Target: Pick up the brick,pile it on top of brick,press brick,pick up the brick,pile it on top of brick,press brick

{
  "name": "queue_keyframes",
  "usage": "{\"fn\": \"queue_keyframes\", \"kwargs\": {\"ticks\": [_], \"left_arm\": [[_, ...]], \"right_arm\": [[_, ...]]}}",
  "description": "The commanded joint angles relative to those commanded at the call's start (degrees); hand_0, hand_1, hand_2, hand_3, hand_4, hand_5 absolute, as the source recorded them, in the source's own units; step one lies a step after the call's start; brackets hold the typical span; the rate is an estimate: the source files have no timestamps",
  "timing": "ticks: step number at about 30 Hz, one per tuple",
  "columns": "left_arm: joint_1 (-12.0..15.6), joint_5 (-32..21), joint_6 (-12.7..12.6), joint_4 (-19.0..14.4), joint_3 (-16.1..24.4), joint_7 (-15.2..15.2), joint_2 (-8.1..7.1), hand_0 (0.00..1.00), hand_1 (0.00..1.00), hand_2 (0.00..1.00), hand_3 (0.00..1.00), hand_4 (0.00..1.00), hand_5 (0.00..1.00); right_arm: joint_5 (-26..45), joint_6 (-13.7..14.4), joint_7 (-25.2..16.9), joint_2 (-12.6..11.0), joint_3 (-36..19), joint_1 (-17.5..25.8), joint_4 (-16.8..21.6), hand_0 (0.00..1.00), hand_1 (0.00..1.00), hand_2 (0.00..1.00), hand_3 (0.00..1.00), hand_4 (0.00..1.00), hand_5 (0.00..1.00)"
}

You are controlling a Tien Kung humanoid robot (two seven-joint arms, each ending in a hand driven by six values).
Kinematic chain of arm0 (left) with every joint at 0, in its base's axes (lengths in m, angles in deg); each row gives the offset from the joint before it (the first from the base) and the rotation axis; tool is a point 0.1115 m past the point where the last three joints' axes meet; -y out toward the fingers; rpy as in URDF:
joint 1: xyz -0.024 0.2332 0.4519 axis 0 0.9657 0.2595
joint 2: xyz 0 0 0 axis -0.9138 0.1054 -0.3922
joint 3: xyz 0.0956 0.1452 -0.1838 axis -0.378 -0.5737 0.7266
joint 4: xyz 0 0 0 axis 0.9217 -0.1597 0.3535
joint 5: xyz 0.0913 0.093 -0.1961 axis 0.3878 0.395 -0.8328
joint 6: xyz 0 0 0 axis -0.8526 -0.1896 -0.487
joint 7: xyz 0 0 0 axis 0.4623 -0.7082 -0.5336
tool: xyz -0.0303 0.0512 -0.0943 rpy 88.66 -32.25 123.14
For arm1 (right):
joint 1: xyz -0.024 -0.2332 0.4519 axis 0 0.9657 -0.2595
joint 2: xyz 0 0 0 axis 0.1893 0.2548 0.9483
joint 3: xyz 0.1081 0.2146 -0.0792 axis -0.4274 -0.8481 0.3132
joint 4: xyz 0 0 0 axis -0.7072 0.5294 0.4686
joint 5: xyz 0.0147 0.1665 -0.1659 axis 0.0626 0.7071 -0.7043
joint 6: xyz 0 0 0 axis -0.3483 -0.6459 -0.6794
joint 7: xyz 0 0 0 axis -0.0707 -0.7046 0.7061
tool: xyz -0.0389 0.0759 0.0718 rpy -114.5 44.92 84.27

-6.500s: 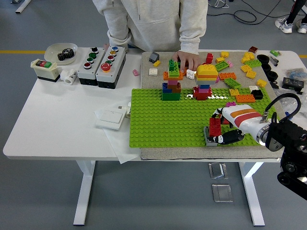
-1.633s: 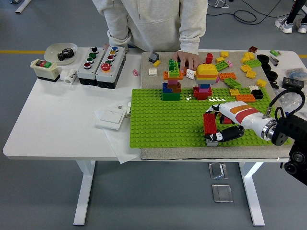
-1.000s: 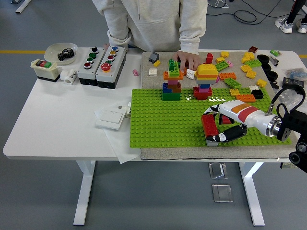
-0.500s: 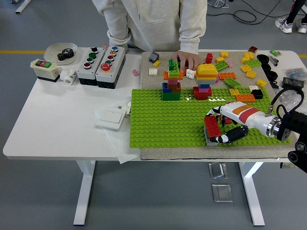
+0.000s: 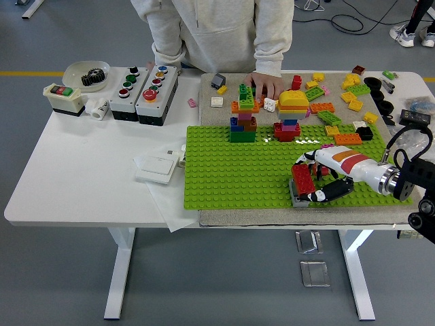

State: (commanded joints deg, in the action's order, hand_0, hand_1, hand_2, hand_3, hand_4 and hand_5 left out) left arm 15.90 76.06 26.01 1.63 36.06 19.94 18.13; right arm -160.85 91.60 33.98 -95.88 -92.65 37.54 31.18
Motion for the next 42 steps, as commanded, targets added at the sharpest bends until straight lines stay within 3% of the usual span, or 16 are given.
{"fn": "queue_keyframes", "kwargs": {"ticks": [42], "left_arm": [[-0.36, -2.15, 0.02, 0.00, -1.79, 0.43, -0.10, 0.805, 0.710, 0.604, 0.541, 0.537, 0.552]], "right_arm": [[9.21, -2.25, -1.73, 0.02, 2.11, -0.95, -5.07, 0.181, 0.383, 0.499, 0.494, 0.570, 0.298]]}}
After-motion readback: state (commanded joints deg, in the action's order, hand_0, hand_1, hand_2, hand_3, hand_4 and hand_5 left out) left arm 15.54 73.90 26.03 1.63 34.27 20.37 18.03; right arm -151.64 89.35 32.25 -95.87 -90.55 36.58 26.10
